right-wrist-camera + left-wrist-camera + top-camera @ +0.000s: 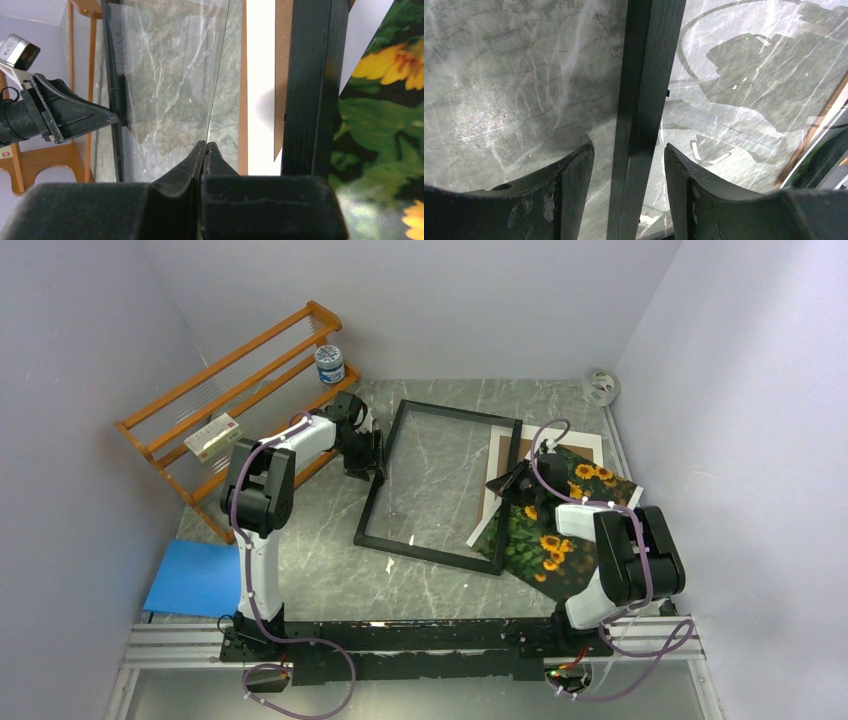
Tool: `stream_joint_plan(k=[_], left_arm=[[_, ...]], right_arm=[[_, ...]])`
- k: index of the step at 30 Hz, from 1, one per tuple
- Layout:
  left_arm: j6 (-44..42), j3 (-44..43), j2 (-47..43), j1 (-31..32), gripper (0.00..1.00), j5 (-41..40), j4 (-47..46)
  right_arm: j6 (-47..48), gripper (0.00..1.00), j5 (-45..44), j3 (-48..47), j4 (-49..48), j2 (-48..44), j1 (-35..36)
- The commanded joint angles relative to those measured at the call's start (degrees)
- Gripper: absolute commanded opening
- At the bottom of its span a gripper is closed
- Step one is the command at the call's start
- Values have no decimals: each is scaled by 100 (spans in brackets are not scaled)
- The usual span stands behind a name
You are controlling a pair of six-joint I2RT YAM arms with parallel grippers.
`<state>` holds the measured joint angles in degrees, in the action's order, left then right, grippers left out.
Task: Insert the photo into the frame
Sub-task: Place the photo frame item in the photo frame.
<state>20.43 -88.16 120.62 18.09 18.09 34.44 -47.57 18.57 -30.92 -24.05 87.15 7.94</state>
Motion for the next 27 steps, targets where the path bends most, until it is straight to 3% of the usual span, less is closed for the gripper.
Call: stream_joint_plan(k=[1, 5, 7, 10, 13, 14, 27], left_arm=[[-162, 180, 482, 81, 61, -306, 76], [-191, 198, 451, 81, 63, -282, 34], [-196, 231, 422, 81, 64, -250, -18], [-184, 267, 381, 81, 67, -180, -95], [-166, 301, 337, 72, 70, -176, -176], [-159, 312, 321, 68, 71, -182, -194], [39, 608, 80, -24, 83, -113, -582]], right_arm=[[74, 2, 279, -18, -143, 124, -3], [101, 22, 459, -106, -118, 122, -26], [47, 25, 664, -135, -221, 174, -37], [-44, 20, 947, -230, -286, 298, -47], [-112, 2, 1122, -332, -223, 361, -78], [-139, 0, 1171, -365, -179, 379, -93], [-435, 0, 1781, -577, 147, 615, -205]])
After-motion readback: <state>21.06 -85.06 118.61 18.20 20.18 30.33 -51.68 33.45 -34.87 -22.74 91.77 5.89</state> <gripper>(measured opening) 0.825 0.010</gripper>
